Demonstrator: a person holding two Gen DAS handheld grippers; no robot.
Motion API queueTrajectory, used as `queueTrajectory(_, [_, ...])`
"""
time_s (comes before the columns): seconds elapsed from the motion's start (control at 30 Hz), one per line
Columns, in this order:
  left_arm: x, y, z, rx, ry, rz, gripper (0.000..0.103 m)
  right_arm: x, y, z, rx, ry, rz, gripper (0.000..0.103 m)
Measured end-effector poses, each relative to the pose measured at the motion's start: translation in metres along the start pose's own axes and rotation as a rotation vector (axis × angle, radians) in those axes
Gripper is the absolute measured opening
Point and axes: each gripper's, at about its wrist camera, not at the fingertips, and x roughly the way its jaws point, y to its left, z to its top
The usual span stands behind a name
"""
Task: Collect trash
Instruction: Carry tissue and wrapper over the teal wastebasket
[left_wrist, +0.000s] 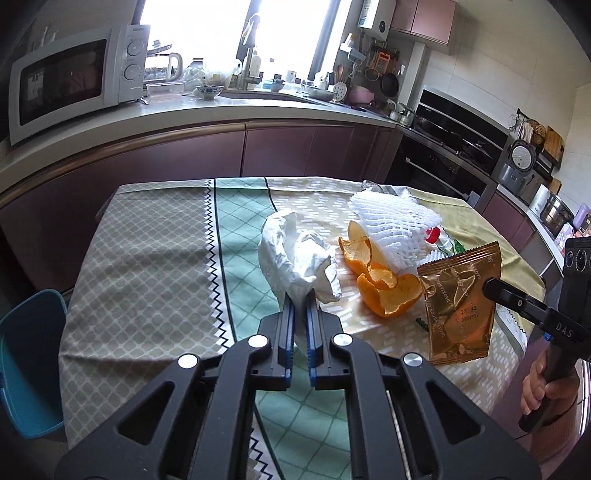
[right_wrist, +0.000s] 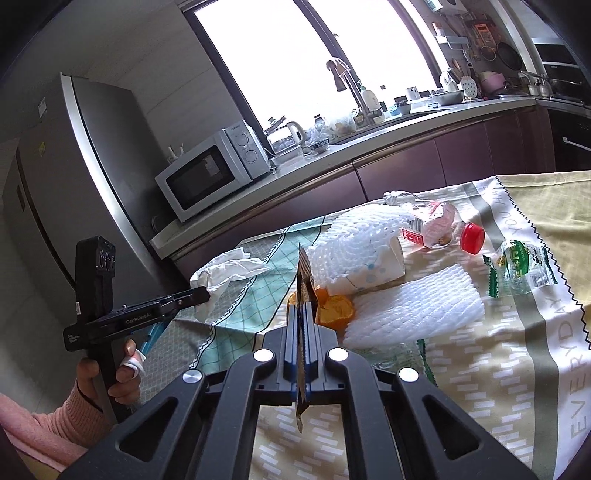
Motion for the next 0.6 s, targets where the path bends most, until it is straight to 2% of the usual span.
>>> queueTrajectory(0.33, [-0.051,0.018,-0.015,-0.009,-0.05,0.041,0.006,0.001,0.031,0.005,-0.039,-0.009,0.064,0.002])
queueTrajectory(0.6, [-0.091,0.034,-0.025,-0.013,-0.095,0.086,0.006,0.019,0.06,0.009,-0.075,0.008,0.139,0.002])
